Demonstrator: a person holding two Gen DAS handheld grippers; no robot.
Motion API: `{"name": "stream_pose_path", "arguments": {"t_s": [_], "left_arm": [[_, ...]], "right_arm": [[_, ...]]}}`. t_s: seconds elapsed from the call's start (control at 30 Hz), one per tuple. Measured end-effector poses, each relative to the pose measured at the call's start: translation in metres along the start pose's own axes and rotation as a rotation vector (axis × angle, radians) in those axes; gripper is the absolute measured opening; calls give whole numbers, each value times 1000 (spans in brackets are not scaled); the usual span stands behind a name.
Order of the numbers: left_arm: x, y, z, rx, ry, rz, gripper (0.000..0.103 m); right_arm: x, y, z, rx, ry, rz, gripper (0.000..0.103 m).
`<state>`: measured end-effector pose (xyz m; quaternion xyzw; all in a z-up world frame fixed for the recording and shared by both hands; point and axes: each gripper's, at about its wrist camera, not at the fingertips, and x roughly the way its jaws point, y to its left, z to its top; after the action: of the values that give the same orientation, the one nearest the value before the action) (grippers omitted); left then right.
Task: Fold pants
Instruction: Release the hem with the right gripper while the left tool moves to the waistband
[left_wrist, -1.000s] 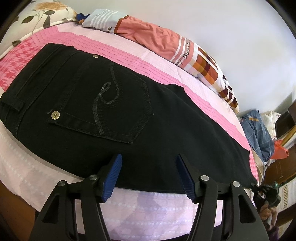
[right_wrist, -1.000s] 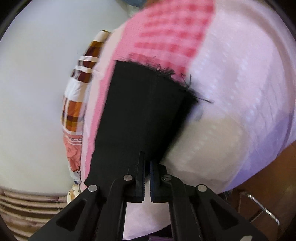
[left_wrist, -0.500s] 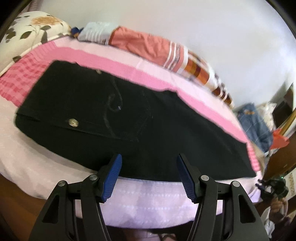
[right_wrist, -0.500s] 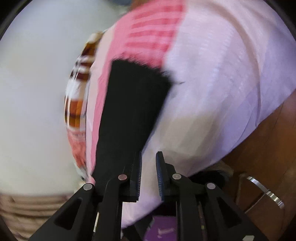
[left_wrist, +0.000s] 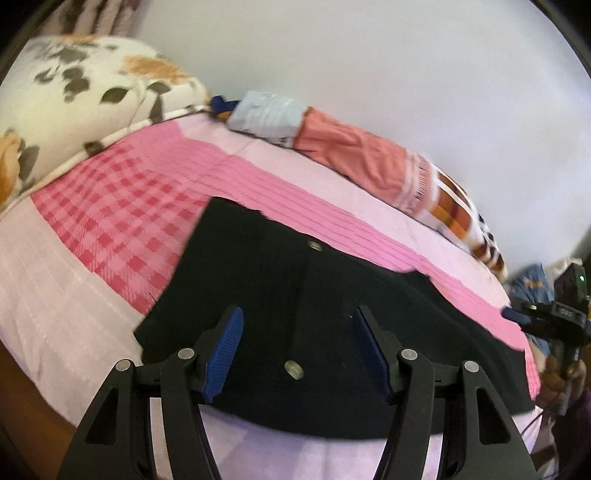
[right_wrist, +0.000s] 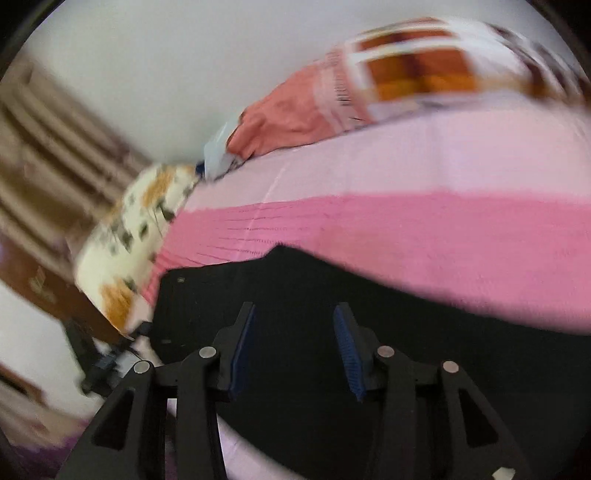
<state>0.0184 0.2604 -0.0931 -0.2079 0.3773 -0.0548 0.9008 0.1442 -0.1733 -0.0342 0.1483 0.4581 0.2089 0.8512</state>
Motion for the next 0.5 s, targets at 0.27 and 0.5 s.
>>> {"name": "stream_pose_path", "arguments": {"t_s": [0.27,0.5], "left_arm": [[28,24,3,-31,-6,40,62],[33,18,1,21,-11,68,65]], "right_arm": [[78,14,39,-222,116,-19,42],[129,15,39,-275,250,68,42]]}}
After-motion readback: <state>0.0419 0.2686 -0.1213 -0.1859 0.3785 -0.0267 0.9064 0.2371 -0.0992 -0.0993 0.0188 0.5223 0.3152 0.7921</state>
